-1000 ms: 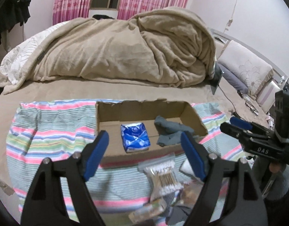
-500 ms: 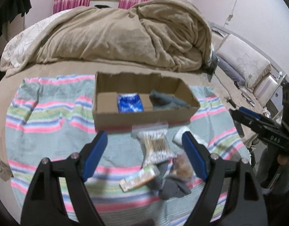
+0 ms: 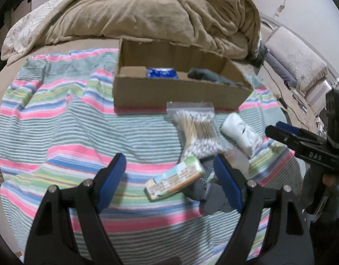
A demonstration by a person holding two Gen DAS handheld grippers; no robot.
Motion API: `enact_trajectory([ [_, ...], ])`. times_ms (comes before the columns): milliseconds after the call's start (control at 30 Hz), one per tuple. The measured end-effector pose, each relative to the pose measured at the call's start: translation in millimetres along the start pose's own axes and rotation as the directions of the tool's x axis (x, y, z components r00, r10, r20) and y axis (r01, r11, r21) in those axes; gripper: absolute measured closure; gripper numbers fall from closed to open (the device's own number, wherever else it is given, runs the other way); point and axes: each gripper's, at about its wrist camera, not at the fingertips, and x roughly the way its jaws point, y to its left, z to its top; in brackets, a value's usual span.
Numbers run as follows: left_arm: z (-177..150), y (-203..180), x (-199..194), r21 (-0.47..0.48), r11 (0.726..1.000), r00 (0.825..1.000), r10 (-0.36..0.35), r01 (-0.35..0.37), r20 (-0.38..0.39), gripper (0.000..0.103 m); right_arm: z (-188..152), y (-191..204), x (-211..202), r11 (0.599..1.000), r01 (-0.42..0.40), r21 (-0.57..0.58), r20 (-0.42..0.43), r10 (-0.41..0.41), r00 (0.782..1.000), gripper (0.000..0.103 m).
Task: Organize objects
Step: 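Grasp the cartoon tissue pack with the left tool while the right tool grasps the white socks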
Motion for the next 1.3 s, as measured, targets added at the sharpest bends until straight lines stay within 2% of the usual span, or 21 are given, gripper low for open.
enact_trajectory([
  [200, -8, -9, 13, 0.052, 0.998, 0.998, -0.027, 0.030, -0.050, 0.020, -1, 3, 22, 1.000, -0.015, -0.015, -0.036, 0.014, 0.999, 0.024],
  [367, -17, -9, 40, 0.101, 0.995, 0.992, 0.023, -0.011, -0.123, 0.020, -1, 6, 41, 0.999, -0.023, -0.030, -0.072, 0.021, 0.997, 0.024],
  [500, -21, -11, 51, 0.139, 0.990, 0.991, 0.035, -0.017, -0.129, 0.022, -2, 6, 58, 0.999, -0.016, -0.032, -0.113, 0.013, 0.994, 0.024],
  [600, -22, -12, 56, 0.152, 0.988, 0.991, 0.008, 0.013, -0.136, 0.040, -3, 5, 63, 0.999, -0.017, -0.030, -0.128, 0.013, 0.992, 0.024],
  [667, -22, -10, 56, 0.147, 0.989, 0.991, -0.007, 0.027, -0.133, 0.045, -4, 6, 65, 0.999, -0.024, -0.037, -0.134, 0.019, 0.991, 0.032],
  [733, -23, -9, 55, 0.141, 0.989, 0.991, -0.024, 0.043, -0.131, 0.053, -4, 8, 67, 0.998, -0.036, -0.048, -0.142, 0.028, 0.990, 0.048],
  [800, -21, -7, 52, 0.132, 0.990, 0.992, -0.038, 0.055, -0.124, 0.058, -5, 11, 66, 0.997, -0.049, -0.063, -0.140, 0.040, 0.989, 0.057],
  [933, -20, -6, 43, 0.113, 0.990, 0.992, -0.068, 0.080, -0.110, 0.067, -6, 16, 62, 0.995, -0.053, -0.086, -0.128, 0.041, 0.991, 0.062],
  [1200, -15, -7, 19, 0.107, 0.988, 0.992, -0.108, 0.114, -0.062, 0.078, 1, 21, 41, 0.995, -0.069, -0.078, -0.079, 0.063, 0.995, 0.063],
  [1300, -14, -6, 10, 0.103, 0.987, 0.992, -0.122, 0.125, -0.040, 0.079, 5, 21, 31, 0.995, -0.069, -0.078, -0.056, 0.065, 0.996, 0.063],
])
